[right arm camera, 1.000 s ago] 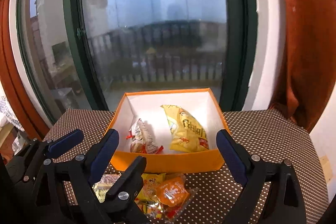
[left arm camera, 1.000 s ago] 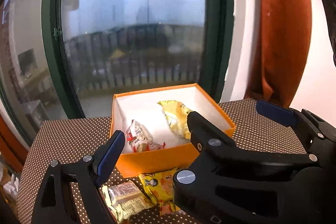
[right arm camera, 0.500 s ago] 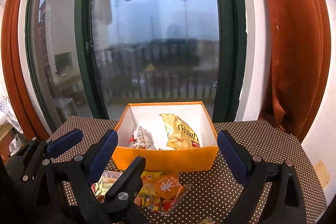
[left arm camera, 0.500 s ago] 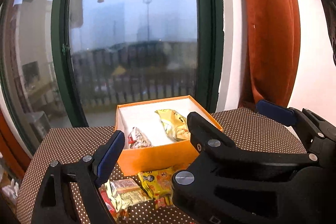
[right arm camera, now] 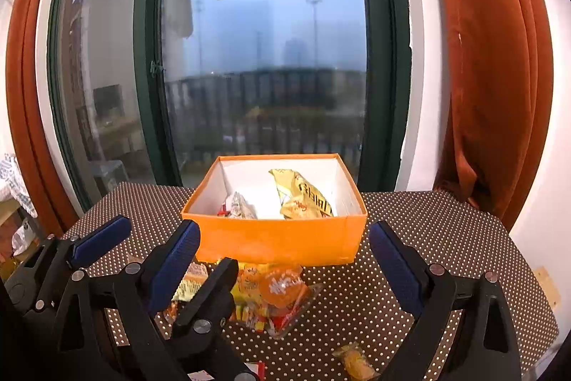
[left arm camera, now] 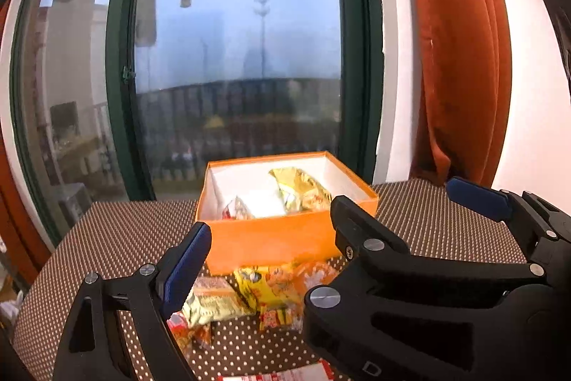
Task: Organize snacks
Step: 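Withdraw both grippers from the box back toward the snack pile, then reach right gripper to green-yellow noodle packet while left gripper reaches clear red packet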
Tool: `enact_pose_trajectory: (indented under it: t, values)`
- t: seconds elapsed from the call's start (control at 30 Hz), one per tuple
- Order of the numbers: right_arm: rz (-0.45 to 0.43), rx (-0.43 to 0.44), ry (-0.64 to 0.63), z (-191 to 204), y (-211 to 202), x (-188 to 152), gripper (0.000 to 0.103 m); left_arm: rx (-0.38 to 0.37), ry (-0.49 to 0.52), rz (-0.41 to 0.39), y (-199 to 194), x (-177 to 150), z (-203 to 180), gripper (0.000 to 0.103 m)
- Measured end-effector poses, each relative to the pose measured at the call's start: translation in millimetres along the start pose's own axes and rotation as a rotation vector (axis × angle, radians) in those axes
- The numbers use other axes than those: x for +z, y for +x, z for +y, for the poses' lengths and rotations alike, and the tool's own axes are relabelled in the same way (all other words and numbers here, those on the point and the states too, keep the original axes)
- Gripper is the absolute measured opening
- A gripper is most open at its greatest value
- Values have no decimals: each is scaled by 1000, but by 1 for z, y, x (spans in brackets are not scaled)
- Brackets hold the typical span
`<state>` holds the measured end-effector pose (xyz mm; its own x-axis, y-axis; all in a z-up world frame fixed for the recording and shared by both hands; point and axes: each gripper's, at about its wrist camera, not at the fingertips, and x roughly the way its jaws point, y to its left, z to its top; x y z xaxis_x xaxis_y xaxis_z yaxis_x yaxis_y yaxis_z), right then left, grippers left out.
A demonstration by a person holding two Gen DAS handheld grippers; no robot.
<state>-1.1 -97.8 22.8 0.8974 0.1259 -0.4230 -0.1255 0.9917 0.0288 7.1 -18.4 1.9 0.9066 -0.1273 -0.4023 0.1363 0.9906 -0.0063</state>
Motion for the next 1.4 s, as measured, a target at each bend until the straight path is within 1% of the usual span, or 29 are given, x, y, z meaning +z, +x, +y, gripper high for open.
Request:
enact_pose_trajectory:
  t: [0.1,0.2,0.37,0.43,0.57,0.77,0.87,0.97,1.07,1.2,1.4]
  values:
    - [10,5,16,-3,3,-14,97,0,14,25,3,-10,0,90]
    - [12,13,8,-2,6,-28,97,-1,7,47,6,-26,0,90]
    - [58,40,10,-3,15,-54,97,-5,3,97,14,-54,1,90]
    - [77,52,15,-2,19,-62,97,2,6,107,15,-62,2,90]
    - [97,87,36,-1,26,-76,97,20,8,104,15,-76,3,90]
    - [110,95,29,3,38,-90,97,23,-2,132,27,-88,7,90]
    - [131,95,28,5,46,-94,97,29,-8,153,36,-91,10,90]
    - [144,97,28,10,56,-96,97,50,-12,165,43,-93,16,90]
    - [153,105,27,16,64,-95,97,88,-22,179,51,-93,27,90]
    - [164,117,16,28,75,-93,97,171,-34,204,61,-92,46,90]
    - [176,151,-1,51,89,-87,97,217,-61,212,67,-90,75,90]
